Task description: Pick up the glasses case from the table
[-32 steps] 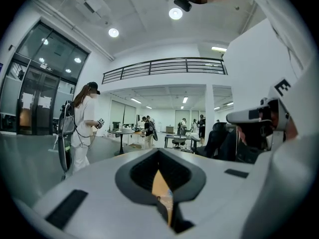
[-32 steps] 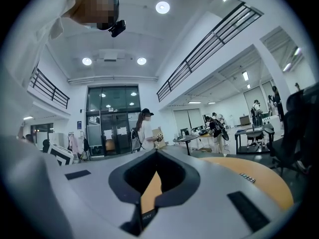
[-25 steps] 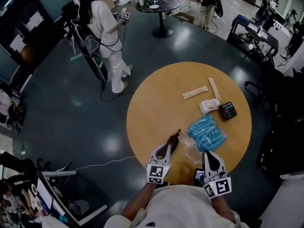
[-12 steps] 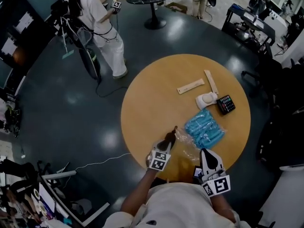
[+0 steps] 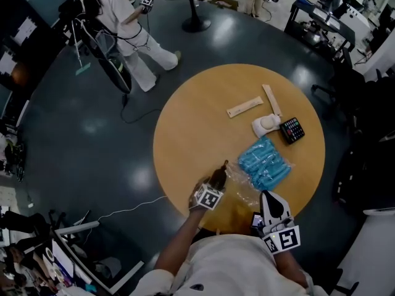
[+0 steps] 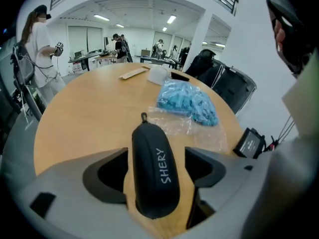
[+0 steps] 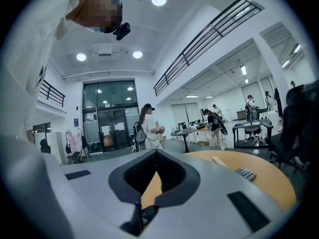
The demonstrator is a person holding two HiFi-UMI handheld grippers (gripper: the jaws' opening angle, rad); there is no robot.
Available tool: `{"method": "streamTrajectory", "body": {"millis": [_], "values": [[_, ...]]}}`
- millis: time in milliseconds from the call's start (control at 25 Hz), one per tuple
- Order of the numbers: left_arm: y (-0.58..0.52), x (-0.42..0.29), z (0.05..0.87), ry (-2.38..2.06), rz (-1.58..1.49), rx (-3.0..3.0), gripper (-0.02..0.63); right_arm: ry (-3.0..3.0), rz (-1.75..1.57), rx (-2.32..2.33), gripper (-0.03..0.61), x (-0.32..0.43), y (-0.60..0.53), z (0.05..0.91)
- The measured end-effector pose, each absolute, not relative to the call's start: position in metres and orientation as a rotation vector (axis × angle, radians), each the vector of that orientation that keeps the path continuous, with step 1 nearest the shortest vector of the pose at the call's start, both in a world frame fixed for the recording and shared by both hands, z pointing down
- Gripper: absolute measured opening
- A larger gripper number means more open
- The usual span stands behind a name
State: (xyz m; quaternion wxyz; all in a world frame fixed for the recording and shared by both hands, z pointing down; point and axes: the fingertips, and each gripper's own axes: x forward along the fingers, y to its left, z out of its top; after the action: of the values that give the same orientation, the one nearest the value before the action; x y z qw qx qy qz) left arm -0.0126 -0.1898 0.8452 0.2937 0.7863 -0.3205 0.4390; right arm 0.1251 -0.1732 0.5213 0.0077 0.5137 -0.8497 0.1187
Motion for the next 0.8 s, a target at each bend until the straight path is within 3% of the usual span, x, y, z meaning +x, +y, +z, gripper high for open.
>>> {"method": "streamTrajectory", "body": {"millis": [360, 800], "values": [[-0.185, -0.01, 0.895, -0.745, 1.322, 1.966, 0.36, -2.655, 0.378, 1.627, 0.015, 0.128, -0.173, 0.523], [-0.189, -0.013, 0.894, -0.856, 1.372, 1.999, 0.356, -2.655, 0.374, 1.641, 0.015, 0.13, -0.168, 0.521]]}}
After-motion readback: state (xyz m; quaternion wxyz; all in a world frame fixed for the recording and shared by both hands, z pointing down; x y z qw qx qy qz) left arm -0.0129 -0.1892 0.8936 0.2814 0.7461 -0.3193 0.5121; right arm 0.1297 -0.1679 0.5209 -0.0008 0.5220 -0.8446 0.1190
